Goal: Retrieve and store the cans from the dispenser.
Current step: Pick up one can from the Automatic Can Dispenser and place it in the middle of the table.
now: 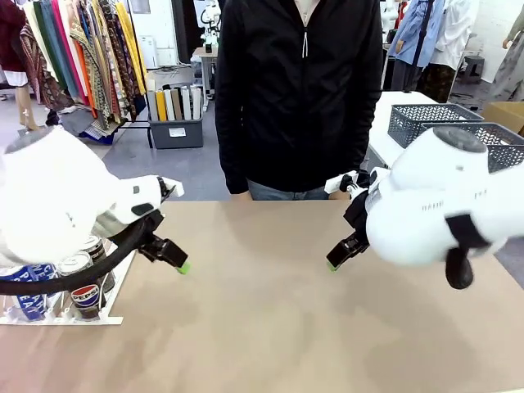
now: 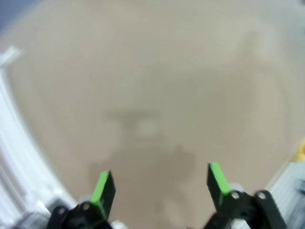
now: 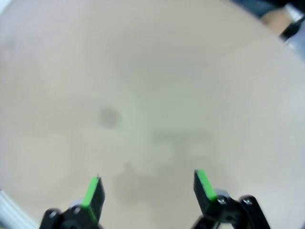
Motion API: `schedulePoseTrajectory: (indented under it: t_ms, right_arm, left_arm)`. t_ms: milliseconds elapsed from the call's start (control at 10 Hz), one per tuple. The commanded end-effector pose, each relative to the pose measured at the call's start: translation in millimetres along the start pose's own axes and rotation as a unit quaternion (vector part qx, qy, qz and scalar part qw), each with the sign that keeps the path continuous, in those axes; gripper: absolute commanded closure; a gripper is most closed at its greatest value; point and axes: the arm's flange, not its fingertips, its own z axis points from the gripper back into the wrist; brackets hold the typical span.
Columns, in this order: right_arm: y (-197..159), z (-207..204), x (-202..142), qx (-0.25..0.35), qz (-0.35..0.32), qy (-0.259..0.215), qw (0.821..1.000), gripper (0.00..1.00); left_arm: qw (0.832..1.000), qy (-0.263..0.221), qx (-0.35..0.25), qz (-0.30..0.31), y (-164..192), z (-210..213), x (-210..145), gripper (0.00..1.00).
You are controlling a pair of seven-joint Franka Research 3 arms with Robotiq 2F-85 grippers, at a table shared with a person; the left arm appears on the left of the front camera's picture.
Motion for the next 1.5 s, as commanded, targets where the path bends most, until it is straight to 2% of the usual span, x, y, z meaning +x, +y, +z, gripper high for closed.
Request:
schedulePoseTrajectory:
  t_ms: [0, 100, 200, 300, 400, 500, 600, 700, 900, 1000, 1100, 1200, 1300, 1400]
  right_arm:
    - [-18, 46, 11, 0.163, -0.116, 0.041, 0.979, 0.0]
    - [-31, 68, 3, 0.222, -0.175, 0.064, 0.957, 0.0]
    - [-53, 96, -11, 0.279, -0.21, 0.05, 0.936, 0.0]
    - [-80, 131, -35, 0.326, -0.25, 0.012, 0.912, 0.0]
    - [-111, 164, -70, 0.365, -0.29, -0.069, 0.882, 0.0]
    - [-153, 190, -121, 0.399, -0.358, -0.171, 0.826, 0.0]
    - [-184, 196, -168, 0.389, -0.43, -0.255, 0.774, 0.0]
    - [-207, 190, -215, 0.4, -0.479, -0.349, 0.7, 0.0]
    - [-233, 170, -291, 0.385, -0.577, -0.425, 0.581, 0.0]
    - [-236, 163, -307, 0.385, -0.591, -0.447, 0.55, 0.0]
    - [-236, 157, -306, 0.39, -0.586, -0.451, 0.549, 0.0]
    - [-234, 154, -297, 0.387, -0.567, -0.465, 0.559, 0.0]
    - [-288, 193, -340, 0.388, -0.6, -0.348, 0.607, 0.0]
    - [-288, 193, -340, 0.388, -0.6, -0.348, 0.607, 0.0]
  left_arm:
    - [0.986, 0.041, -0.14, 0.081, 18, 49, 8, 0.0]
    - [0.976, 0.035, -0.188, 0.101, 23, 78, 5, 0.0]
    - [0.963, 0.02, -0.244, 0.116, 37, 113, 0, 0.0]
    - [0.955, -0.028, -0.258, 0.147, 60, 155, -14, 0.0]
    - [0.943, -0.08, -0.267, 0.185, 93, 198, -35, 0.0]
    - [0.925, -0.14, -0.273, 0.223, 135, 235, -68, 0.0]
    - [0.895, -0.204, -0.281, 0.28, 173, 260, -103, 0.0]
    - [0.863, -0.254, -0.287, 0.329, 205, 271, -141, 0.0]
    - [0.81, -0.315, -0.29, 0.401, 243, 271, -203, 0.0]
    - [0.809, -0.315, -0.293, 0.4, 247, 261, -213, 0.0]
    - [0.819, -0.322, -0.26, 0.397, 245, 251, -212, 0.0]
    - [0.808, -0.305, -0.276, 0.422, 252, 282, -230, 0.0]
    - [0.808, -0.305, -0.276, 0.422, 252, 282, -230, 0.0]
    - [0.808, -0.305, -0.276, 0.422, 252, 282, -230, 0.0]
